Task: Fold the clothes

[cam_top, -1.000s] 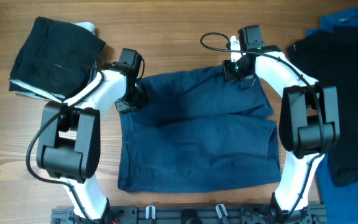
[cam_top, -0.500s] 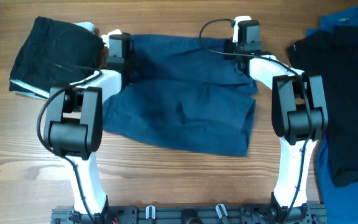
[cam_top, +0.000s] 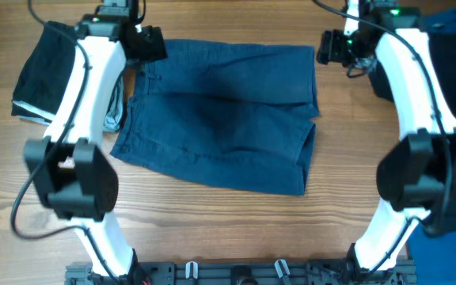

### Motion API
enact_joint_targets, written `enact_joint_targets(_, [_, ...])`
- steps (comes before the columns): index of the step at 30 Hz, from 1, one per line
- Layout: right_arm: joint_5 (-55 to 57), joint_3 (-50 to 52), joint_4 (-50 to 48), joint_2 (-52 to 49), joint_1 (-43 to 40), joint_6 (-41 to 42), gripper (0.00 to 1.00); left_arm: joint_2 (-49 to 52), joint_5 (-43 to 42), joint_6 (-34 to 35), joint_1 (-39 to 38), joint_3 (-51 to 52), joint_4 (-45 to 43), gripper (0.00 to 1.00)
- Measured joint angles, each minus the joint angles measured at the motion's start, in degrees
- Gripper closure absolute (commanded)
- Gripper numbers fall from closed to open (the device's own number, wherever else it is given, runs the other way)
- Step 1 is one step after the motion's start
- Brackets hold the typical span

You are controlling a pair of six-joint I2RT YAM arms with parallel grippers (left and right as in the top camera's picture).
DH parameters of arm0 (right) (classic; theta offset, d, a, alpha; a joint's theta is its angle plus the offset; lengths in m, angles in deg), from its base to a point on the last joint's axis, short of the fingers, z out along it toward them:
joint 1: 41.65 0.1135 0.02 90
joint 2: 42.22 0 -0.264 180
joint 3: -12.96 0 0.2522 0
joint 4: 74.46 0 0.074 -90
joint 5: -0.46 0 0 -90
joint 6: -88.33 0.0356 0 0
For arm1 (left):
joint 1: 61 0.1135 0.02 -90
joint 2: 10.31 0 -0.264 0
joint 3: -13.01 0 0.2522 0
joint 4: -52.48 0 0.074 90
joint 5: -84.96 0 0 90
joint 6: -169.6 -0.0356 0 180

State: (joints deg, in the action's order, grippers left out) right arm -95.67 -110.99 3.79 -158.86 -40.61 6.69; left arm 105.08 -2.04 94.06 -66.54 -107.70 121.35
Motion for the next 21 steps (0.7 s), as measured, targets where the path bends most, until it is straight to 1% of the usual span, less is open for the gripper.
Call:
enact_joint_targets(2, [-2.5,-0.8,10.8,3.5,0.0,1.6,0.41,-5.1,-2.1,-0.3,0.7,-0.7,9.6,0.00])
enact_joint_targets(3, [-3.8,-0.7,14.4,3.8,0.0,2.1,0.43,-6.1,-3.4,-0.3,1.2,-0.7,12.3,0.00])
enact_joint_targets(4, [-5.1,-0.5,16.5,3.8,0.0,2.3,0.43,-7.0,-4.9,-0.3,2.2,-0.7,16.3,0.00])
enact_joint_targets(5, [-5.9,0.3,17.3,3.8,0.2,2.5,0.43,-7.3,-5.7,-0.2,2.9,-0.7,18.4,0.00])
enact_joint_targets(7, [-7.2,4.6,19.1,4.9,1.5,2.8,0.42,-7.3,-7.0,-0.2,4.5,-0.6,23.8,0.01])
enact_joint_targets(9, [-7.8,12.7,16.1,8.9,4.0,4.1,0.42,-7.3,-7.6,-0.2,4.8,-0.5,26.0,0.00])
enact_joint_targets(11, [-9.8,26.9,10.6,17.3,7.0,7.2,0.43,-7.3,-8.0,-0.2,4.7,-0.1,27.0,0.02])
enact_joint_targets(14, [-15.1,42.2,0.8,24.6,7.1,9.0,0.43,-7.3,-8.0,0.0,4.7,2.0,27.8,0.03])
enact_joint_targets(15, [-16.3,47.0,-4.5,25.6,7.1,9.6,0.43,-7.3,-7.9,0.2,4.8,3.2,27.2,0.03])
enact_joint_targets(17, [-17.0,52.1,-6.9,25.6,7.1,10.1,0.43,-7.4,-7.6,1.1,4.9,6.2,25.9,0.03])
enact_joint_targets(19, [-16.3,54.7,-8.9,25.6,7.1,11.1,0.43,-9.6,-6.6,2.9,5.4,13.0,21.0,0.01])
enact_joint_targets(20, [-15.7,54.8,-10.0,25.6,7.1,11.4,0.45,-11.1,-6.2,3.5,5.9,16.2,18.1,0.01])
enact_joint_targets(21, [-14.8,55.0,-11.2,25.6,7.1,11.7,0.51,-13.7,-5.8,4.0,6.8,20.3,14.3,0.01])
